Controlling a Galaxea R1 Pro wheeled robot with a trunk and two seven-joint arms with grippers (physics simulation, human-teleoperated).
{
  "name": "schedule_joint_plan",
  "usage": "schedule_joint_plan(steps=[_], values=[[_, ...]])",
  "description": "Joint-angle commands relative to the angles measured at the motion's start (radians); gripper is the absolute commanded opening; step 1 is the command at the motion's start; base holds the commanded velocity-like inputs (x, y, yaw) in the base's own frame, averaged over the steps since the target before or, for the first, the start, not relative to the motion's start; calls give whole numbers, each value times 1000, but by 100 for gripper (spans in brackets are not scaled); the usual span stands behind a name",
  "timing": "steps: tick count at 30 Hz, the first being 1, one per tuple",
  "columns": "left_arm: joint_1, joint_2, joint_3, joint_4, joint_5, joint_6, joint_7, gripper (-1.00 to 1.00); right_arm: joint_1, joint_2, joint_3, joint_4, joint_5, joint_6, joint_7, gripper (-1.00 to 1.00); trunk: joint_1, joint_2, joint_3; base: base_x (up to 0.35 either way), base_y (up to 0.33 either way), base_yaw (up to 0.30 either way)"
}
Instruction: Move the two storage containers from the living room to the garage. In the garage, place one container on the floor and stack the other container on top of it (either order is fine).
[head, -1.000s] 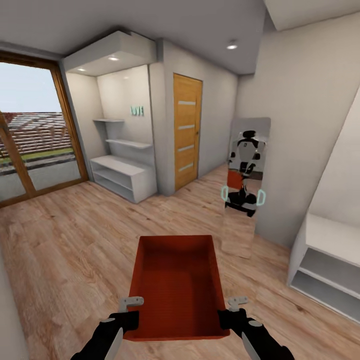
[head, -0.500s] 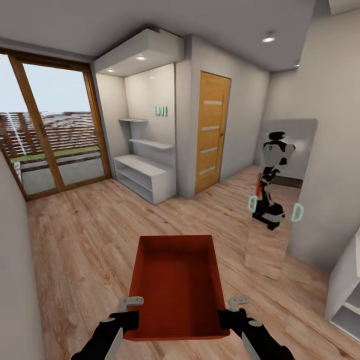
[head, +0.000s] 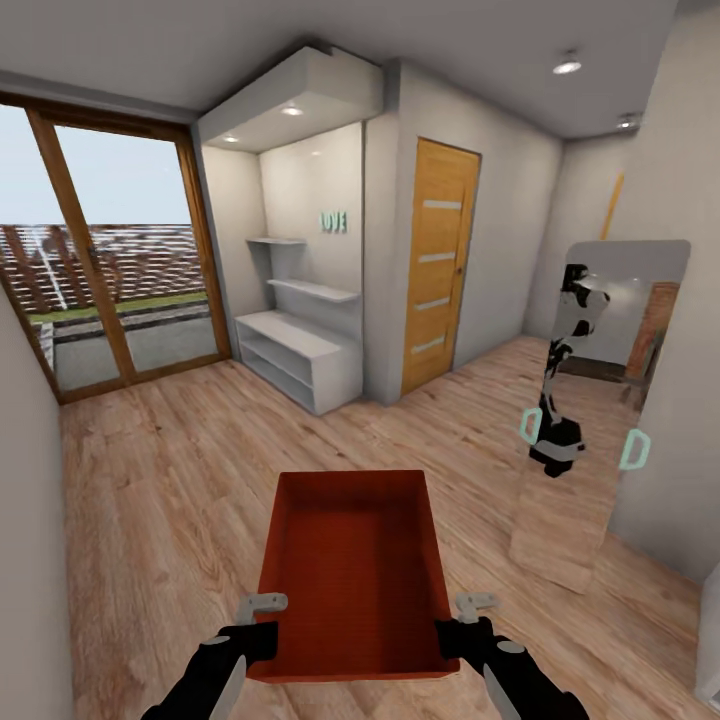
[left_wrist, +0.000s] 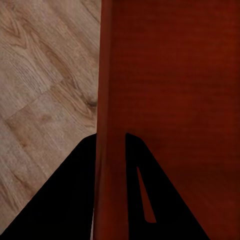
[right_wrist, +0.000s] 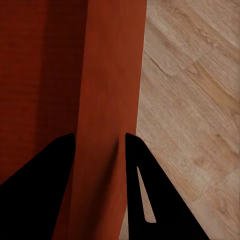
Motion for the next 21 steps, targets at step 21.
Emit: schedule_joint_plan(steps=[21], values=[[0, 6, -1, 1, -17, 8, 15, -100, -1, -1, 8, -5, -17, -10, 23, -100, 1, -1, -2, 329, 0, -2]])
